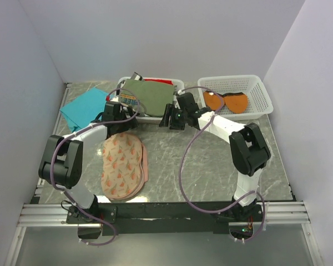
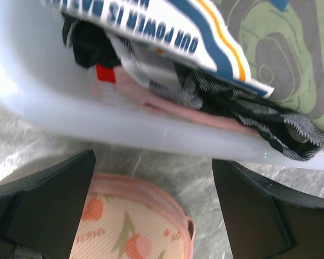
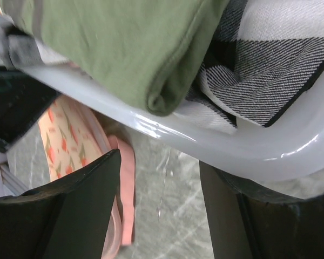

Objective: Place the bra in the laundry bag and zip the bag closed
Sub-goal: Move the bin to the center of the board.

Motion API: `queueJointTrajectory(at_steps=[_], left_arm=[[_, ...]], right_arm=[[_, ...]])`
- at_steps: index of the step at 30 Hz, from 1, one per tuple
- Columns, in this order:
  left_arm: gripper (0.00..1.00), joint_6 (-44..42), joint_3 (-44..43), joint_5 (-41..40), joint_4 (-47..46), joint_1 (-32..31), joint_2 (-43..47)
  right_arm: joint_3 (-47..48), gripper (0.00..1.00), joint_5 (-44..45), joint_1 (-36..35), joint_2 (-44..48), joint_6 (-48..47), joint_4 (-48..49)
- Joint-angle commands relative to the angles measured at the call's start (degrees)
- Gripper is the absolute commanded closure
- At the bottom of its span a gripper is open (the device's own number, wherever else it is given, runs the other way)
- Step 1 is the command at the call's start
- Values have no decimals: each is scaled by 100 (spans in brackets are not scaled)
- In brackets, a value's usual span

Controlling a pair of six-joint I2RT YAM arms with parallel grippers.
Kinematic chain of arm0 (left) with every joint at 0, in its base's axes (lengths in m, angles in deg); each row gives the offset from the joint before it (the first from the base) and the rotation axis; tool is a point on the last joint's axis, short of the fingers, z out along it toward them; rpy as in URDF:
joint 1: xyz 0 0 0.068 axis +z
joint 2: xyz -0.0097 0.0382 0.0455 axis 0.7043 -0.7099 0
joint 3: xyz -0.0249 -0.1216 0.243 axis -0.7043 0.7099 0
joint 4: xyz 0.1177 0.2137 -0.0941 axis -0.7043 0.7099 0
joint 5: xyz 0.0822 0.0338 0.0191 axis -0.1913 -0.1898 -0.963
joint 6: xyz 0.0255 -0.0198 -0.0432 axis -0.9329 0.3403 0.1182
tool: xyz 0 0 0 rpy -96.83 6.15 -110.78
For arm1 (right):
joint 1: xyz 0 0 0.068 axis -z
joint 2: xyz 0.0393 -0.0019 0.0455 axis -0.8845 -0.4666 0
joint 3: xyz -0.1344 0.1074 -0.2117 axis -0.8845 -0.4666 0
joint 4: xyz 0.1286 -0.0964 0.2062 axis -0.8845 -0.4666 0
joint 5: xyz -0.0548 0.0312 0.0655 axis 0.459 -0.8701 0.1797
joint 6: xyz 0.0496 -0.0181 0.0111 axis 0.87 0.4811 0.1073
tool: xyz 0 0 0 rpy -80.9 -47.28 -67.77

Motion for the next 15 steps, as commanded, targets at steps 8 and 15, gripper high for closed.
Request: queueJointTrajectory(at_steps=[8, 15], left_arm=[[4, -213, -903, 78, -241, 118, -527], [4, -283, -1458, 201, -171, 329, -1019]], right_arm=[[1255, 32, 119, 292, -903, -231, 151], [2186, 32, -110, 371, -1509, -336, -165]])
